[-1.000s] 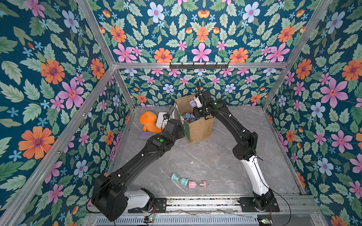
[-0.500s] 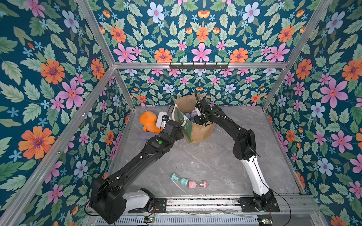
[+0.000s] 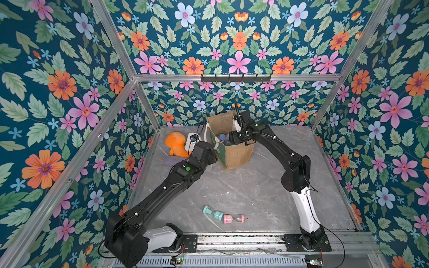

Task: Put the hourglass into the canvas bag
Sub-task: Place the hourglass in the canvas bag.

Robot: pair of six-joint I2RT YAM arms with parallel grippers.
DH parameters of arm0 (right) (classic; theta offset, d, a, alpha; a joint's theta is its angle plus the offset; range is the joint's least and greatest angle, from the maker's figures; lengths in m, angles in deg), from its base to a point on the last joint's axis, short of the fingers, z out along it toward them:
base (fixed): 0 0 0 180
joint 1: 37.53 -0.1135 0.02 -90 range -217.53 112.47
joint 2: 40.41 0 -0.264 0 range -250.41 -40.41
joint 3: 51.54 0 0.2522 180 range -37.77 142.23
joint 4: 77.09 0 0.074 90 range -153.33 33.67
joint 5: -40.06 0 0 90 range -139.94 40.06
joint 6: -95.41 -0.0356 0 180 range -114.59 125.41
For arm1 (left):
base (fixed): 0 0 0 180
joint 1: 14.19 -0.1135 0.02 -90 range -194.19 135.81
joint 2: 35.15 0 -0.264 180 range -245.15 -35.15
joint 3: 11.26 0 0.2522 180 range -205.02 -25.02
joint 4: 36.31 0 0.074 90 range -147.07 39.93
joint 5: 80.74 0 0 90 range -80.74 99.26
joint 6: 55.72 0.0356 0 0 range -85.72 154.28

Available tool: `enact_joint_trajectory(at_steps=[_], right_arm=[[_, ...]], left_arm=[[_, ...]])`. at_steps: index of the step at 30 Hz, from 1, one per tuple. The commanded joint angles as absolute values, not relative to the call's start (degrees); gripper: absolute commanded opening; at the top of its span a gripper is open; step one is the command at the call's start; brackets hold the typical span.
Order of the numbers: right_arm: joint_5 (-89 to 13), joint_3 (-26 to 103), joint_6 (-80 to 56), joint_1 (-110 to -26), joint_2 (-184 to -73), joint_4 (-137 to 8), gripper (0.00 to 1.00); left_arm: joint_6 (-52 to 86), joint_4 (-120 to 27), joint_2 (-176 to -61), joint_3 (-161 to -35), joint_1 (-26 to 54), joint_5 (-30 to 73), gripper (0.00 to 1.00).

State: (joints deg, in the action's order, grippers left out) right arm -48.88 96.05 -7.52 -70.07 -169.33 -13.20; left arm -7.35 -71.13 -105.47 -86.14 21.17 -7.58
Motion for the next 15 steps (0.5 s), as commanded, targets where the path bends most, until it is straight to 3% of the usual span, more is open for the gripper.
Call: enact_joint_trajectory(at_steps=[1, 7, 15], right_arm=[[-46.4, 94.5, -6.6, -70.5, -164.7, -12.8, 0.81], [-44.5, 88.8, -6.5, -72.7, -154.9, -13.9, 0.84], [-45.6, 72.4, -5.8, -78.2, -138.8, -16.8, 0.87]], left_arm=[[-6.8, -72.2, -104.3, -86.4, 21.1, -8.7, 0.67], [-6.9, -75.0, -101.7, -85.8, 21.1, -9.4, 0.72], [-6.6, -79.5, -96.4, -83.8, 21.1, -8.9, 0.85]])
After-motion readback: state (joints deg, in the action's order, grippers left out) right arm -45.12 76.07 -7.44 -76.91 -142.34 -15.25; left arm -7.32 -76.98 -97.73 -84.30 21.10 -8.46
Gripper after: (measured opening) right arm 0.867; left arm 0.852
